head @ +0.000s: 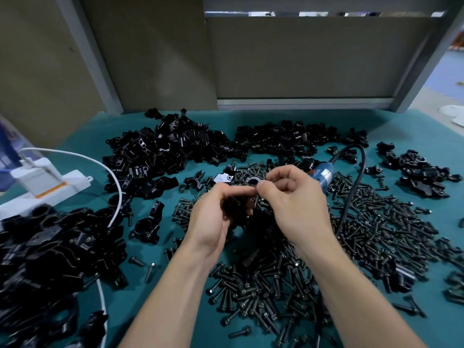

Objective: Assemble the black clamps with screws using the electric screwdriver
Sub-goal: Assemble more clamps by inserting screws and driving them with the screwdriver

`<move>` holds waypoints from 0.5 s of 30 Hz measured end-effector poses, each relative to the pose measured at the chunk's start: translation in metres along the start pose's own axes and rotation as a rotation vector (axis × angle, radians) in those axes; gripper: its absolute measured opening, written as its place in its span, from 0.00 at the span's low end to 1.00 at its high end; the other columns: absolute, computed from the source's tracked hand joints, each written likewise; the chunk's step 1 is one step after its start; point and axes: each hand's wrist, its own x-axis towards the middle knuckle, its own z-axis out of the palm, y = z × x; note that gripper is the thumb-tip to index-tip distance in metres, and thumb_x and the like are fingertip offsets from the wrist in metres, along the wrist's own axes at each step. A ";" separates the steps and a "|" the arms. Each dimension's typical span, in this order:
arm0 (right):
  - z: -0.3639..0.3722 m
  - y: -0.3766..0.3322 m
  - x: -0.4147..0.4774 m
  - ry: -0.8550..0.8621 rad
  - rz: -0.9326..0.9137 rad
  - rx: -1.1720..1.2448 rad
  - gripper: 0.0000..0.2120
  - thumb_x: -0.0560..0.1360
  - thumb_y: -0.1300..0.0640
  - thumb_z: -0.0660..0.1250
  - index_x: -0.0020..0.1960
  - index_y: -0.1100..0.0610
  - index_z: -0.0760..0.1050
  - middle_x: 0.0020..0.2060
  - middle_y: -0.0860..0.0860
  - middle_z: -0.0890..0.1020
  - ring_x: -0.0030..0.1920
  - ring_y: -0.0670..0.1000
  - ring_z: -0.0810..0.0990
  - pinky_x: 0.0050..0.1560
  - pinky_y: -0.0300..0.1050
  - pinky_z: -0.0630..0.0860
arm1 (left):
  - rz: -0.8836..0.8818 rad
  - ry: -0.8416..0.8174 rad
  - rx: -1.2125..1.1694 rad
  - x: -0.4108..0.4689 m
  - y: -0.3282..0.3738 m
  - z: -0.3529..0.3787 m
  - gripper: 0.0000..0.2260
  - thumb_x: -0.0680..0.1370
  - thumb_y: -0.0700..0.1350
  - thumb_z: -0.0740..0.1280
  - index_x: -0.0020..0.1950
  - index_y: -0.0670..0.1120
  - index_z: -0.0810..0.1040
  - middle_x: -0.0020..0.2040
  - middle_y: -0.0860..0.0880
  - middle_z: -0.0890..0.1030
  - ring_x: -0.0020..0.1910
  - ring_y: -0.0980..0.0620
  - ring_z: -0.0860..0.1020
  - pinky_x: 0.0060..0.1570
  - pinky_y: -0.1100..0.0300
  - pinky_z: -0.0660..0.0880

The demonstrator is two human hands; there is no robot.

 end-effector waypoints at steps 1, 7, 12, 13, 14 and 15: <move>0.004 -0.001 -0.004 0.023 -0.024 -0.057 0.06 0.74 0.47 0.75 0.47 0.44 0.79 0.34 0.42 0.83 0.31 0.40 0.79 0.32 0.32 0.72 | 0.026 -0.058 0.041 -0.001 0.001 0.000 0.17 0.72 0.45 0.63 0.52 0.45 0.89 0.54 0.41 0.87 0.51 0.45 0.83 0.56 0.49 0.81; 0.015 -0.003 -0.018 -0.061 -0.186 -0.268 0.12 0.72 0.45 0.77 0.54 0.42 0.80 0.36 0.40 0.79 0.37 0.41 0.78 0.35 0.34 0.73 | 0.111 -0.114 0.279 -0.003 0.000 0.002 0.23 0.62 0.32 0.59 0.48 0.46 0.87 0.43 0.42 0.86 0.44 0.47 0.84 0.40 0.54 0.78; 0.005 -0.006 -0.010 -0.196 -0.191 -0.265 0.12 0.80 0.49 0.67 0.61 0.46 0.83 0.37 0.34 0.83 0.43 0.34 0.81 0.41 0.24 0.72 | 0.094 -0.080 0.251 0.000 -0.002 -0.003 0.18 0.70 0.28 0.65 0.48 0.47 0.88 0.46 0.42 0.88 0.47 0.37 0.86 0.45 0.41 0.83; 0.003 -0.005 -0.009 -0.193 -0.183 -0.253 0.12 0.80 0.54 0.66 0.61 0.47 0.84 0.36 0.35 0.83 0.40 0.33 0.81 0.38 0.24 0.72 | 0.070 -0.097 0.206 0.000 -0.001 -0.003 0.13 0.69 0.34 0.68 0.47 0.45 0.88 0.45 0.40 0.87 0.45 0.35 0.85 0.44 0.41 0.82; 0.001 -0.004 -0.008 -0.185 -0.181 -0.253 0.13 0.80 0.57 0.66 0.60 0.48 0.85 0.34 0.36 0.82 0.35 0.34 0.81 0.35 0.25 0.71 | 0.048 -0.119 0.158 -0.001 0.000 -0.003 0.09 0.68 0.39 0.70 0.45 0.44 0.87 0.43 0.41 0.86 0.43 0.38 0.84 0.41 0.47 0.81; 0.000 -0.003 -0.007 -0.176 -0.182 -0.254 0.14 0.80 0.59 0.66 0.59 0.48 0.86 0.31 0.38 0.83 0.31 0.36 0.80 0.32 0.26 0.71 | 0.035 -0.131 0.120 -0.003 0.001 -0.001 0.08 0.68 0.42 0.72 0.45 0.44 0.87 0.42 0.42 0.85 0.42 0.42 0.84 0.40 0.51 0.81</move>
